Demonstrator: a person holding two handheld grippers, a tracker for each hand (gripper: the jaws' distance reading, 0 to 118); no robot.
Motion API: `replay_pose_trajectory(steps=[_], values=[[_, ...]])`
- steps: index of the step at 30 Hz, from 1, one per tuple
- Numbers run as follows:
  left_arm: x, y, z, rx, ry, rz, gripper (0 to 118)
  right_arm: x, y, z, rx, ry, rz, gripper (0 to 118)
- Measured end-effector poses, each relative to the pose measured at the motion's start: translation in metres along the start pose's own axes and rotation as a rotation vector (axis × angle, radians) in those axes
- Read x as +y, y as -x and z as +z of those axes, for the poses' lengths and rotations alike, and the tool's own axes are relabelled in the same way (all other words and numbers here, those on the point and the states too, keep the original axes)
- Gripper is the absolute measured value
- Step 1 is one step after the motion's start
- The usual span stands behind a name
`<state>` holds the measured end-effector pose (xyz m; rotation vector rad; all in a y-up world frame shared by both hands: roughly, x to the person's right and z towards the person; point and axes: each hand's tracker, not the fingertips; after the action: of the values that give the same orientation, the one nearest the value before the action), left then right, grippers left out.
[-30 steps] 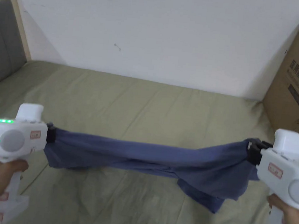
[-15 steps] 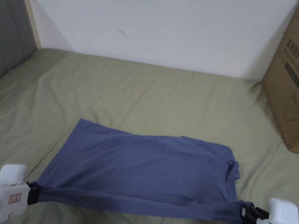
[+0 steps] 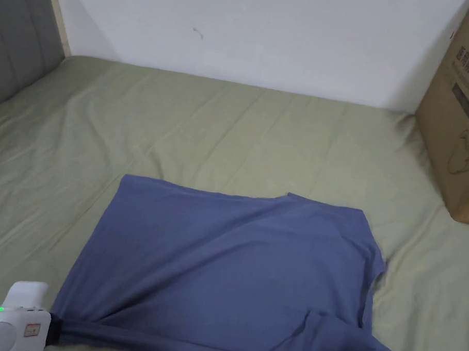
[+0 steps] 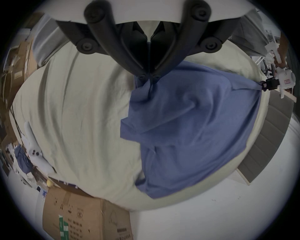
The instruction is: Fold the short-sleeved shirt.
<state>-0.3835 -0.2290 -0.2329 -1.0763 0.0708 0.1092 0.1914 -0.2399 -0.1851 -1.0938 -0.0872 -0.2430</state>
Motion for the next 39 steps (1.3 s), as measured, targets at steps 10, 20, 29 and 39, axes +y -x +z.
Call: replay_pose_trajectory(steps=[10, 20, 29, 39], values=[[0.038, -0.016, 0.061, -0.126, -0.164, 0.140, 102, 0.048, 0.031, 0.078, 0.032, -0.304, 0.043, 92], [0.091, -0.085, 0.180, -0.089, -0.782, 0.008, 102, 0.094, 0.104, 0.189, 0.015, -0.902, 0.170, 92], [0.090, -0.112, 0.173, -0.117, -0.853, -0.102, 0, 0.084, 0.124, 0.191, -0.060, -0.966, 0.210, 0], [0.073, -0.086, 0.127, -0.104, -0.524, -0.096, 0, 0.082, 0.117, 0.180, -0.037, -0.912, 0.227, 0]])
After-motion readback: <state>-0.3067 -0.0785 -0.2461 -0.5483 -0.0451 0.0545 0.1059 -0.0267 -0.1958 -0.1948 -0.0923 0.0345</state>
